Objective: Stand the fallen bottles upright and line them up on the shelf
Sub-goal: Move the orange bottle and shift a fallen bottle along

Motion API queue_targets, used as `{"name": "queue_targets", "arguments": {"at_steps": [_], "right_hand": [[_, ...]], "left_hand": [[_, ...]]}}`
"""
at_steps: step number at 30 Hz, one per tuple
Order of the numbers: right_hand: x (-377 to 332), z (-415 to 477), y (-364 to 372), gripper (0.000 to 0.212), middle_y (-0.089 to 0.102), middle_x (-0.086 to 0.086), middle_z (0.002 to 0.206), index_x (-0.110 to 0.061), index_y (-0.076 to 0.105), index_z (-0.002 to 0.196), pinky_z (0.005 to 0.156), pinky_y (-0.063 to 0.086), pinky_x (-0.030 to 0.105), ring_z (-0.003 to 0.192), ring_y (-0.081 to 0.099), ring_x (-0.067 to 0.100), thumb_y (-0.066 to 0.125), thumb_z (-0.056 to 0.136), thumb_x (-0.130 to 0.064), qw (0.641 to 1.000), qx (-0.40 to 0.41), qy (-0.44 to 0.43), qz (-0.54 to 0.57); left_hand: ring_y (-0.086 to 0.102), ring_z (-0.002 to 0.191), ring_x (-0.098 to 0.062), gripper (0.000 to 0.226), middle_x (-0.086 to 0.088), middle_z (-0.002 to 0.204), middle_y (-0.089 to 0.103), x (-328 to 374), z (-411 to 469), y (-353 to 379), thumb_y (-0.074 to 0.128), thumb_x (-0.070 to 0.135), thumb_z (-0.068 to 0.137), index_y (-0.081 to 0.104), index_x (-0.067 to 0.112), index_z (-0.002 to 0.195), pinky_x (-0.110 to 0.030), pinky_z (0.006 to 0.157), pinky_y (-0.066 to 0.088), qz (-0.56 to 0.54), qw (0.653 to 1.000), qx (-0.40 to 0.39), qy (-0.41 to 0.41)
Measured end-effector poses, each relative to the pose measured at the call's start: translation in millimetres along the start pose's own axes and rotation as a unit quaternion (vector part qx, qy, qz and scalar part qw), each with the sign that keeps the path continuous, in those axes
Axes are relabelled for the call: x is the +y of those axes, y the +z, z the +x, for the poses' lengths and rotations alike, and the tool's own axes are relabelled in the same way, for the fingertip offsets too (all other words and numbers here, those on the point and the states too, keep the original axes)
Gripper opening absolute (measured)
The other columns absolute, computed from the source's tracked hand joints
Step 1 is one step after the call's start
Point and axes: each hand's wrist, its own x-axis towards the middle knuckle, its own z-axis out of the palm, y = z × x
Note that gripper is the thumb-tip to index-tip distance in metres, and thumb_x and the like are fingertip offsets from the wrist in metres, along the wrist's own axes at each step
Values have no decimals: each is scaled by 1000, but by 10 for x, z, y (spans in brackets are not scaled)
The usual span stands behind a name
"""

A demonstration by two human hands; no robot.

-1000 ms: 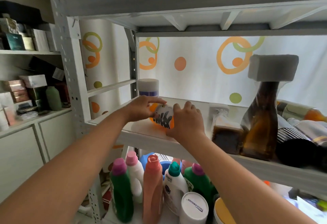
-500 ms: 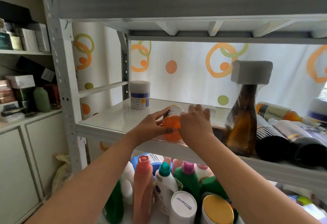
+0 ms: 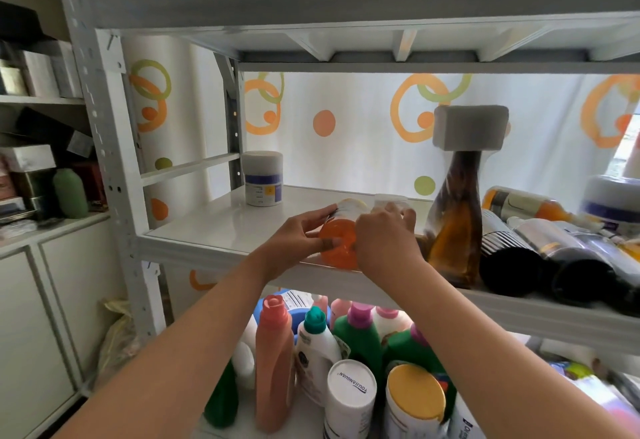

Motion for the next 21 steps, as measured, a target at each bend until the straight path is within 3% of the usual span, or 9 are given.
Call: {"name": "queue_targets", "arguments": {"at_steps": [5,21], "right_hand": [[34,-27,11,29,56,8,118,-11,57,115,102,31,40,116,44,24,56,89,-25,1000,15,4,11],[53,3,207,39,61,4,115,-16,51,123,98,37,35,106,53,19,53,91,-38,997,68,-19,36]], "left_hand": [[53,108,-9,66,7,126,50,21,-26,65,66,20,85,34,23,143,-8,68,51,26,1000,15,8],[51,115,-16,62,-4,137,49,-16,-64,111,63,16,86,36,17,142,-12,81,48,80,993,66,52]]}}
